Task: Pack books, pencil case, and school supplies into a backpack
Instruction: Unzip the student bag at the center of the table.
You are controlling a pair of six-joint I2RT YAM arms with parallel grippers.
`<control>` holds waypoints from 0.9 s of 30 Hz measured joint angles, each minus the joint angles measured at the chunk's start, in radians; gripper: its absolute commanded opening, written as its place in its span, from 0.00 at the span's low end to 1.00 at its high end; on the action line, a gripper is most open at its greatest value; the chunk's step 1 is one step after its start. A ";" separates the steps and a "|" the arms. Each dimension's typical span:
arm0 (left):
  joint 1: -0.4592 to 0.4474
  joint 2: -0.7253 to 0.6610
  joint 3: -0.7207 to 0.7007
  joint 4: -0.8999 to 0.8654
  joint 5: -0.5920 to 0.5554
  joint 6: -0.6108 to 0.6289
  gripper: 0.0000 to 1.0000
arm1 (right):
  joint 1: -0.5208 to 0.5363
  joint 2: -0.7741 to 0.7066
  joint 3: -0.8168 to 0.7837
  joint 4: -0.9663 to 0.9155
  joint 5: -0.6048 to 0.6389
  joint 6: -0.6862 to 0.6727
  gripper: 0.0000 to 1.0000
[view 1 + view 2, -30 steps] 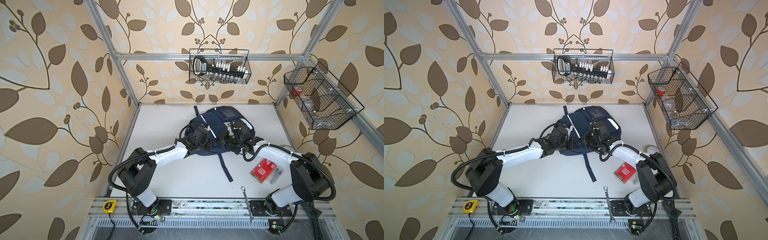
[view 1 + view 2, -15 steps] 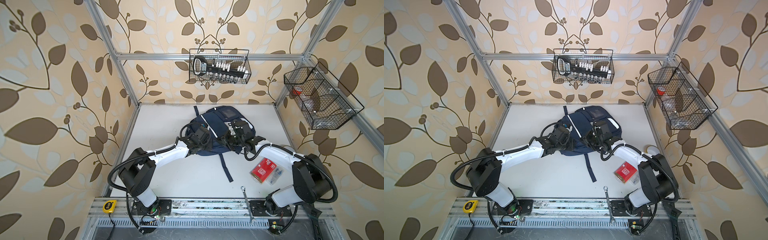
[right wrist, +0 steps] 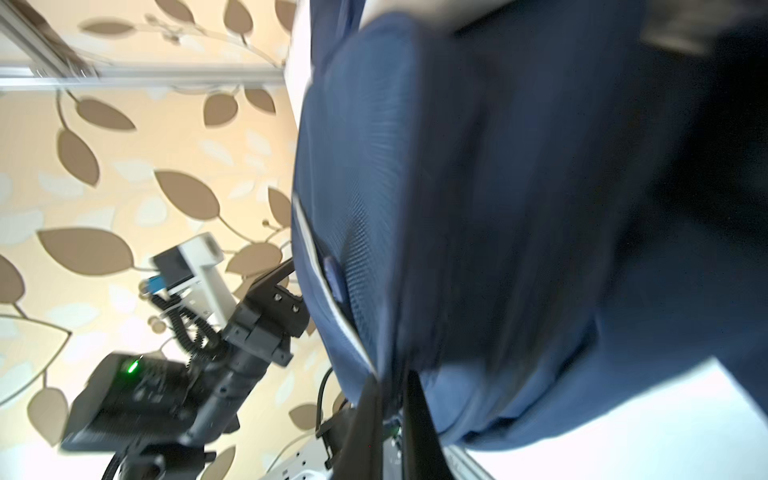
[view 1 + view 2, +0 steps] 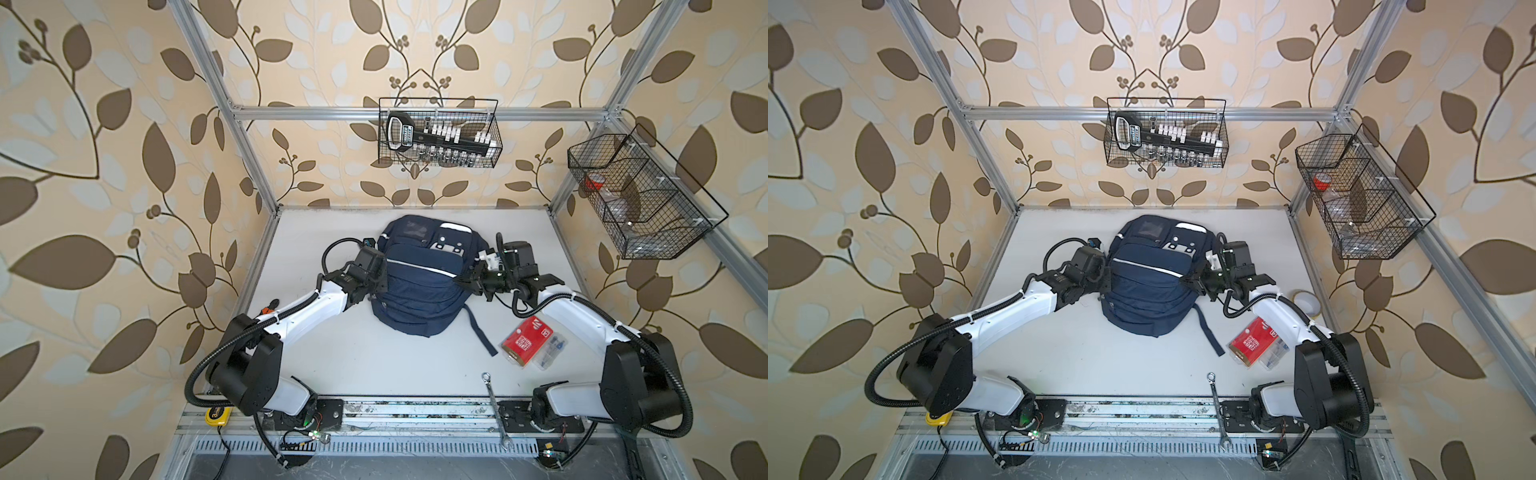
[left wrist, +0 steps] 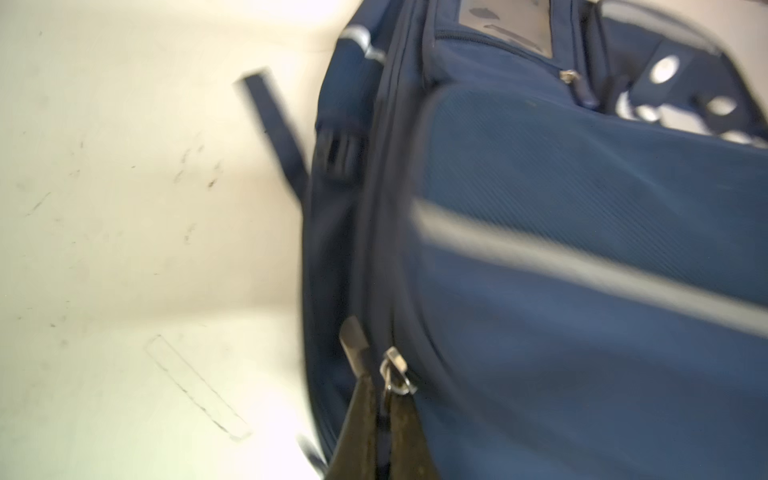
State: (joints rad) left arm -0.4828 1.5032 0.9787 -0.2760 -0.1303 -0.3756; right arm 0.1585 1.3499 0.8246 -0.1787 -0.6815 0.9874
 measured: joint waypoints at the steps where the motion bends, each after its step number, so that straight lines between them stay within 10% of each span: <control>1: 0.004 0.038 0.016 -0.008 0.028 0.010 0.00 | -0.017 -0.004 -0.008 0.008 -0.005 -0.018 0.00; 10: 0.023 0.027 0.006 0.048 0.100 0.023 0.01 | -0.071 0.113 0.009 -0.008 -0.072 -0.149 0.00; 14: 0.033 -0.097 -0.042 -0.032 0.122 -0.020 0.26 | -0.060 0.218 0.122 -0.042 -0.080 -0.201 0.00; 19: 0.048 -0.300 -0.128 -0.177 0.016 -0.099 0.45 | -0.079 0.325 0.291 -0.143 0.029 -0.311 0.57; 27: 0.043 -0.354 -0.052 -0.341 -0.037 -0.086 0.52 | -0.083 -0.119 0.188 -0.370 0.560 -0.354 0.78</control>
State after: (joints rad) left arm -0.4397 1.1492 0.9264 -0.6167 -0.1673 -0.4618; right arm 0.0757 1.2304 1.0122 -0.5491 -0.1211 0.6338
